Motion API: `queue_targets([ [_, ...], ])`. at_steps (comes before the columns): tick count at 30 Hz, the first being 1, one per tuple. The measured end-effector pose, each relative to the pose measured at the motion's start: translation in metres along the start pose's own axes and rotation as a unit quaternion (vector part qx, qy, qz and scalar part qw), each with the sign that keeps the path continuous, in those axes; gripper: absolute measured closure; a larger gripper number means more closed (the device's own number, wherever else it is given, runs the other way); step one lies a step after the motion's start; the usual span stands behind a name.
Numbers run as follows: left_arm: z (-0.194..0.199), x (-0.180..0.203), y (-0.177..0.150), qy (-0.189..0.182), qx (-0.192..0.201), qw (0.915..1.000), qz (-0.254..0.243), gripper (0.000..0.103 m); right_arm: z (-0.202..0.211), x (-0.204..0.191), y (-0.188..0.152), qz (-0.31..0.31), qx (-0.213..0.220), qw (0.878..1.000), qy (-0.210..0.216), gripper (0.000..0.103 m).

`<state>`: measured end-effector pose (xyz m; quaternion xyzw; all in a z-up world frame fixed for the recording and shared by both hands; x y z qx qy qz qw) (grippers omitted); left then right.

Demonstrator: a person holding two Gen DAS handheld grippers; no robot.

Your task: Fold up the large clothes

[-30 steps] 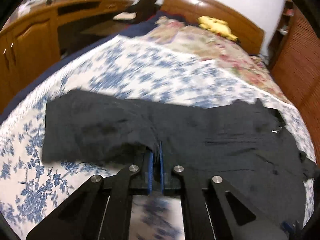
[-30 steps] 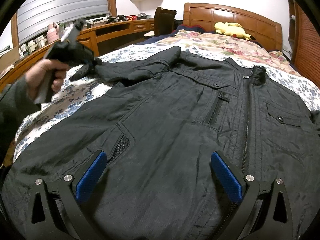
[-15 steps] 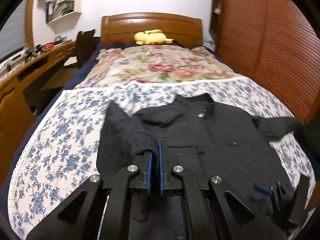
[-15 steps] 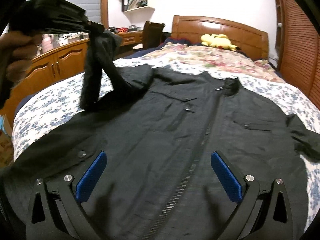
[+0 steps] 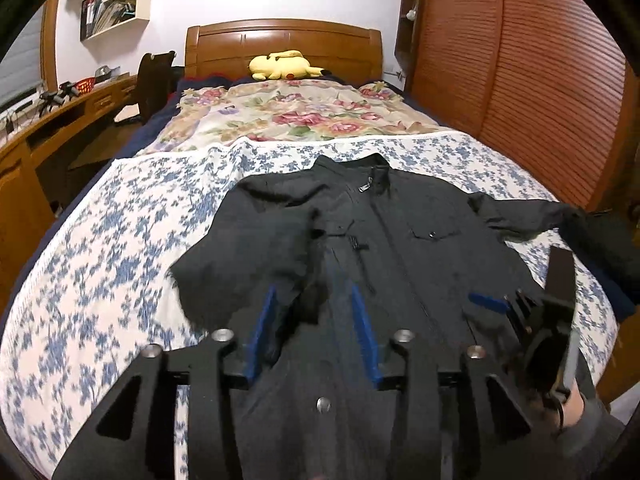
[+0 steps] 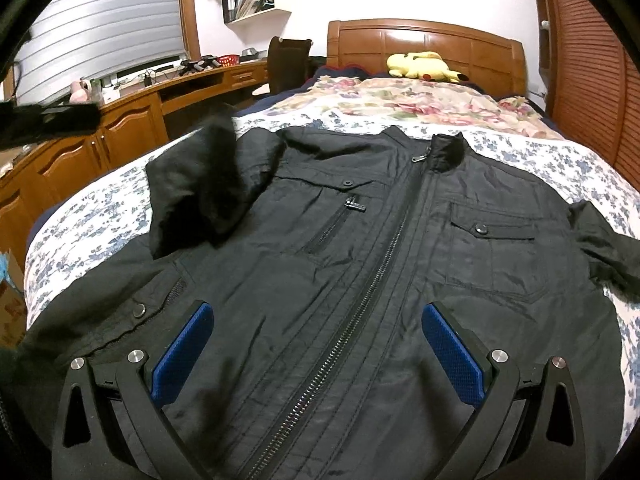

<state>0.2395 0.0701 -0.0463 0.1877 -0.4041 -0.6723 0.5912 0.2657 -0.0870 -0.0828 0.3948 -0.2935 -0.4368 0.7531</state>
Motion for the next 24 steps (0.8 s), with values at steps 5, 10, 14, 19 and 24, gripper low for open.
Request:
queue_targets([
  [5,0.018,-0.016,-0.028,0.009,0.023,0.9996,0.014,0.04,-0.001,-0.003,0.003,0.009,0.005,1.0,-0.01,0.0],
  [10,0.032,-0.039,-0.046,0.027,0.035,0.9987,0.024,0.039,-0.007,-0.004,0.001,0.013,0.003,1.0,-0.018,0.0],
  [14,0.047,-0.055,-0.054,0.05,0.061,0.9964,0.032,0.039,-0.011,-0.006,-0.001,0.018,-0.004,1.0,-0.024,0.0],
  [19,0.058,-0.074,-0.069,0.056,0.072,0.9944,0.052,0.039,-0.011,-0.008,0.0,0.027,-0.002,0.999,-0.027,0.0],
  [24,0.069,-0.083,-0.084,0.067,0.076,0.9932,0.058,0.039,-0.012,-0.009,0.001,0.035,-0.005,0.999,-0.032,0.0],
])
Point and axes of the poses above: each gripper's, at about its wrist camera, not at the fingertips, and z roughly against the way its jaws point, x to its right, y to its top, the point moved 4 cm from there along -z, roughly the way its jaws point, and after that the axes turned 12 degrees about -y, right-handed, at the moved point
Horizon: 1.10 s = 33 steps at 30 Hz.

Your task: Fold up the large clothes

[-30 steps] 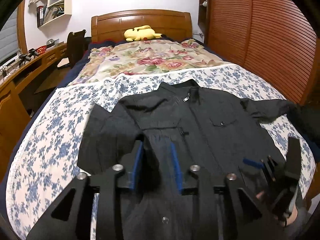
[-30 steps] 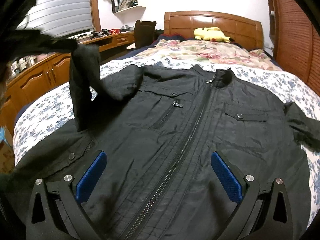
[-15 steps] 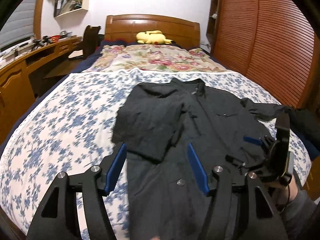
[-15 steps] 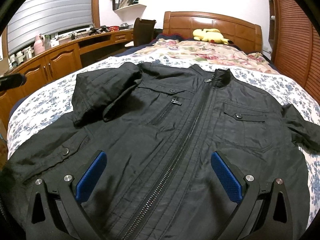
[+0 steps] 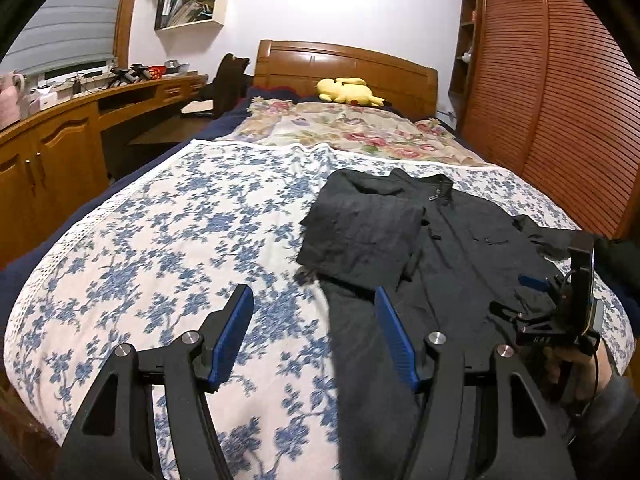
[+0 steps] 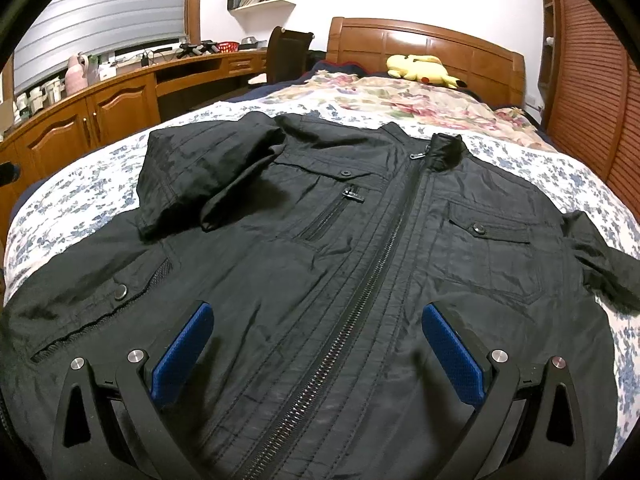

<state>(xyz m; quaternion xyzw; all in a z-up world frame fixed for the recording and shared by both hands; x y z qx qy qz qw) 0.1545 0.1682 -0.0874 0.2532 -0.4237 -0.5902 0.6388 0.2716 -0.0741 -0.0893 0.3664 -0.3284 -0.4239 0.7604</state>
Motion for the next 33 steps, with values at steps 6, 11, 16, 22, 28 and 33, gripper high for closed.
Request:
queue_targets([
  [6,0.015,-0.016,-0.004,0.007,0.011,0.9999,0.011,0.039,0.005,-0.018,0.01,0.039,-0.003,0.999,0.001,0.0],
  [11,0.026,-0.028,-0.007,0.023,0.022,0.9994,0.013,0.039,0.014,-0.044,0.035,0.071,0.005,0.997,0.016,0.0],
  [16,0.033,-0.042,-0.014,0.037,0.022,0.999,0.014,0.039,0.016,-0.076,0.068,0.103,0.018,0.994,0.026,0.0],
  [22,0.047,-0.057,-0.023,0.045,0.024,0.9985,0.021,0.039,0.0,-0.115,0.09,0.129,0.007,0.991,0.043,0.0],
  [28,0.054,-0.064,-0.028,0.046,0.025,0.9984,0.021,0.039,-0.032,-0.143,0.096,0.154,-0.025,0.986,0.052,0.004],
  [33,0.057,-0.07,-0.03,0.048,0.026,0.9983,0.021,0.039,-0.059,-0.16,0.098,0.174,-0.057,0.981,0.067,0.012],
])
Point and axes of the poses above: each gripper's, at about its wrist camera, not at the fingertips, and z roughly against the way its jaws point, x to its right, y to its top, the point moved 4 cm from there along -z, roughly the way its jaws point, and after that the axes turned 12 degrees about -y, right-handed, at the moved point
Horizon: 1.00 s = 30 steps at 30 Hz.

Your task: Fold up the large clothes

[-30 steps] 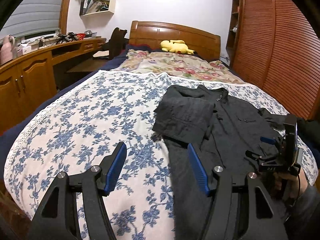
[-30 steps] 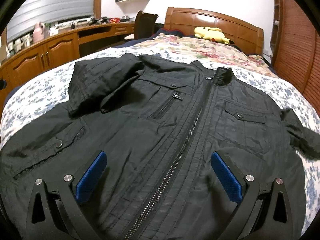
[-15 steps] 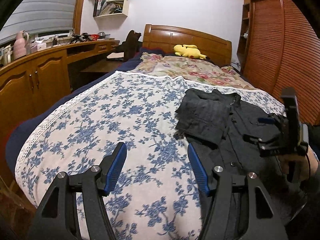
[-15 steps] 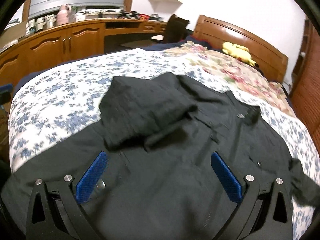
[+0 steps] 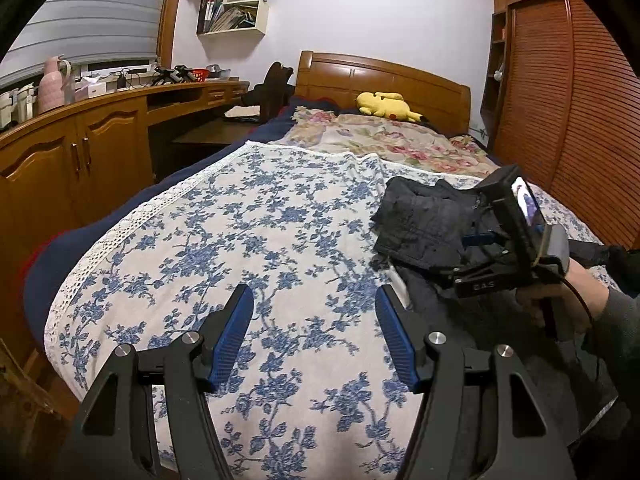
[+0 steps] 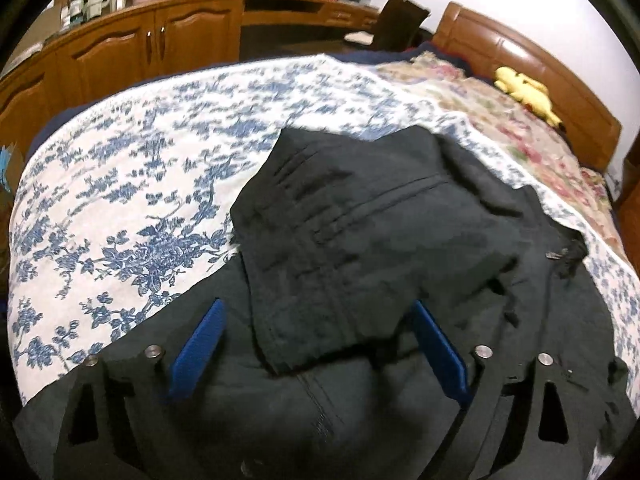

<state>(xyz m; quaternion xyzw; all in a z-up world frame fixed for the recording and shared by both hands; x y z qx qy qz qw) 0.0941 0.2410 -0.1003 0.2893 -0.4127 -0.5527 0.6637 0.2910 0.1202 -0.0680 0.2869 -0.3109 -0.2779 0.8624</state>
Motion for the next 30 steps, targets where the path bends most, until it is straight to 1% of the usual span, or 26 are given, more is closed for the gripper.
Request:
queue_targets([
  [1,0.0,-0.002,-0.002,0.001,-0.002,1.0,0.0,0.039,-0.007,-0.001,0.0,0.005,-0.009,1.0,-0.004,0.013],
  [2,0.0,-0.003,-0.003,0.003,-0.005,1.0,0.0,0.039,-0.013,0.0,0.002,0.008,-0.016,1.0,-0.01,0.016],
  [3,0.0,-0.005,-0.004,0.004,-0.007,1.0,0.0,0.039,-0.019,0.001,0.001,0.008,-0.024,1.0,-0.012,0.027],
  [4,0.0,-0.007,-0.005,0.006,-0.009,0.9999,0.001,0.039,-0.025,0.002,0.002,0.009,-0.029,0.999,-0.014,0.033],
  [5,0.0,-0.007,-0.006,0.008,-0.01,0.9999,0.001,0.039,-0.029,0.004,0.001,0.009,-0.033,0.999,-0.019,0.044],
  [6,0.0,-0.008,-0.007,0.009,-0.012,0.9999,0.001,0.039,-0.03,0.008,0.001,0.008,-0.032,0.999,-0.023,0.059],
  [8,-0.001,-0.008,-0.008,0.011,-0.014,0.9998,-0.001,0.039,-0.027,0.016,0.001,0.003,-0.021,0.999,-0.031,0.073],
  [9,-0.001,-0.008,-0.008,0.011,-0.014,0.9998,-0.001,0.039,-0.021,0.021,0.001,-0.004,-0.01,1.0,-0.027,0.08],
  [11,-0.002,-0.005,-0.007,0.009,-0.014,0.9999,-0.001,0.039,-0.002,0.031,-0.001,-0.018,0.02,0.999,-0.025,0.086],
  [13,-0.002,-0.001,-0.005,0.005,-0.007,1.0,-0.003,0.039,0.022,0.043,-0.006,-0.034,0.052,0.998,-0.022,0.088],
  [14,-0.002,0.004,-0.003,0.006,-0.002,1.0,-0.007,0.039,0.036,0.05,-0.008,-0.045,0.067,0.997,-0.02,0.092],
  [17,-0.002,0.016,0.002,-0.003,0.011,0.9998,-0.018,0.039,0.078,0.072,-0.023,-0.071,0.106,0.992,-0.017,0.093],
  [21,-0.008,0.033,0.009,-0.007,0.023,0.9992,-0.031,0.039,0.128,0.097,-0.059,-0.106,0.139,0.984,-0.017,0.094],
  [23,-0.012,0.043,0.012,-0.006,0.027,0.9988,-0.04,0.039,0.143,0.105,-0.076,-0.118,0.145,0.982,-0.013,0.094],
  [26,-0.019,0.06,0.017,-0.01,0.036,0.9978,-0.054,0.039,0.161,0.115,-0.098,-0.131,0.151,0.98,-0.023,0.094],
  [28,-0.024,0.072,0.02,-0.021,0.04,0.9973,-0.058,0.039,0.165,0.119,-0.109,-0.132,0.15,0.979,-0.05,0.094],
  [30,-0.028,0.08,0.022,-0.03,0.043,0.997,-0.057,0.039,0.161,0.13,-0.118,-0.145,0.137,0.976,-0.085,0.094],
])
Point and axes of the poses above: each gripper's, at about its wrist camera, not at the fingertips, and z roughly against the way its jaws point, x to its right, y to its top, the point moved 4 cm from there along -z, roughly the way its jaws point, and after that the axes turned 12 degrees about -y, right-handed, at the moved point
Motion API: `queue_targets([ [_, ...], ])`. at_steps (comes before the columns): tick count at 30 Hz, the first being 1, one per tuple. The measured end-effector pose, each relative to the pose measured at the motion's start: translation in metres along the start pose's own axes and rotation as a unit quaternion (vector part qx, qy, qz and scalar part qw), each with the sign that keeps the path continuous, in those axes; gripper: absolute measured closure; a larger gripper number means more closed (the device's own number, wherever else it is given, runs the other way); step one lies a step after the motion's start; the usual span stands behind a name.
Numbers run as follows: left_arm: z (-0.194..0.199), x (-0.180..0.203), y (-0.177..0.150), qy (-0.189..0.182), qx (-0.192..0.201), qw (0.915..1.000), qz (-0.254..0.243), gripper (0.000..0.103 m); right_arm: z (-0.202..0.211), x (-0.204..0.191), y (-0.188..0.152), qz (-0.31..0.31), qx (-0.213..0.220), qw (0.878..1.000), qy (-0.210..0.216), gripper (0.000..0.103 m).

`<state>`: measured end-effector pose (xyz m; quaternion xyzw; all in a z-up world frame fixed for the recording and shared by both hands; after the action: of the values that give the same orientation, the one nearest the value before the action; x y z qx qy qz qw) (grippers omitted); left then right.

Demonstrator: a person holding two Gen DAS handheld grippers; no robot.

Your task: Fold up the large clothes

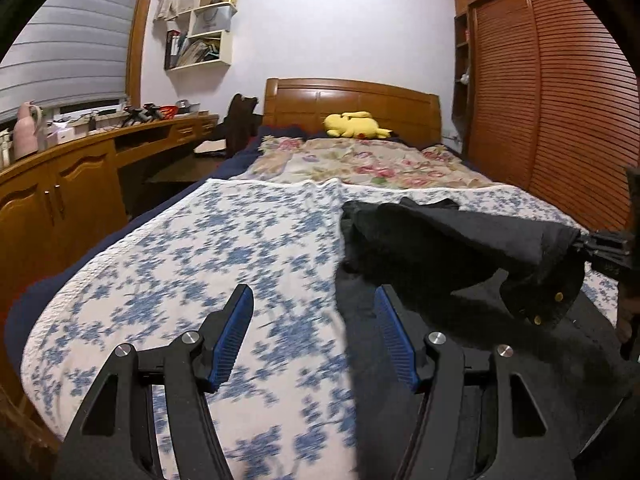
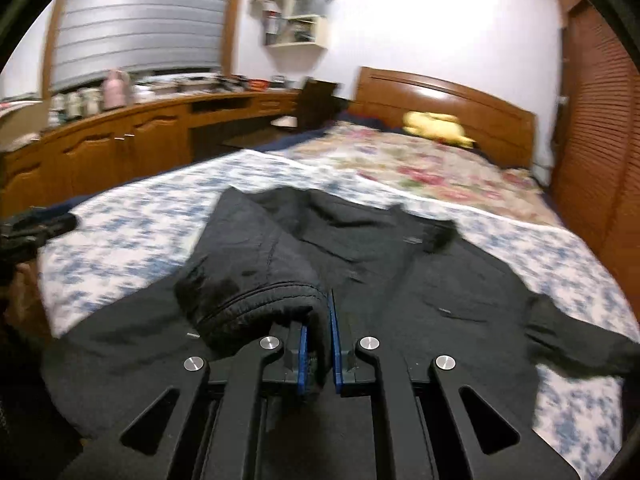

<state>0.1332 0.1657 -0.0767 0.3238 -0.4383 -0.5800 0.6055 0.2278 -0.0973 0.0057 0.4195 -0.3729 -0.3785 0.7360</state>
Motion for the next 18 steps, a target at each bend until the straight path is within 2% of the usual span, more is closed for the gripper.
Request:
queue_targets([
  [5,-0.012,0.02,0.005,-0.02,-0.006,0.9998,-0.004,0.039,-0.028,0.041,-0.018,-0.042,-0.053,0.994,-0.081,0.094],
  [8,-0.019,0.033,0.008,-0.032,-0.01,0.9994,-0.01,0.039,-0.056,0.057,-0.036,-0.057,-0.111,0.987,-0.098,0.094],
  [11,-0.024,0.042,0.008,-0.046,-0.014,0.9988,-0.008,0.039,-0.072,0.063,-0.051,-0.061,-0.15,0.982,-0.095,0.087],
  [13,-0.029,0.049,0.009,-0.052,-0.017,0.9985,-0.009,0.039,-0.072,0.066,-0.052,-0.049,-0.152,0.981,-0.108,0.076],
  [15,-0.032,0.054,0.009,-0.056,-0.018,0.9982,-0.012,0.039,-0.068,0.075,-0.048,-0.034,-0.146,0.981,-0.121,0.05],
  [18,-0.039,0.062,0.009,-0.061,-0.023,0.9978,-0.014,0.039,-0.059,0.07,-0.042,-0.021,-0.134,0.983,-0.127,0.04],
])
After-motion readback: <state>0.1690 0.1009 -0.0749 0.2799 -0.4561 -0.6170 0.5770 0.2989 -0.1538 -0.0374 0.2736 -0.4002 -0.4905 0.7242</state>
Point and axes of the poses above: each gripper's, at about its wrist camera, not at the fingertips, and z roughly against the way its jaws point, x to its right, y to its top, the point moved 4 cm from there along -z, roughly the way its jaws point, and after that the axes turned 12 degrees about -y, right-handed, at the moved point
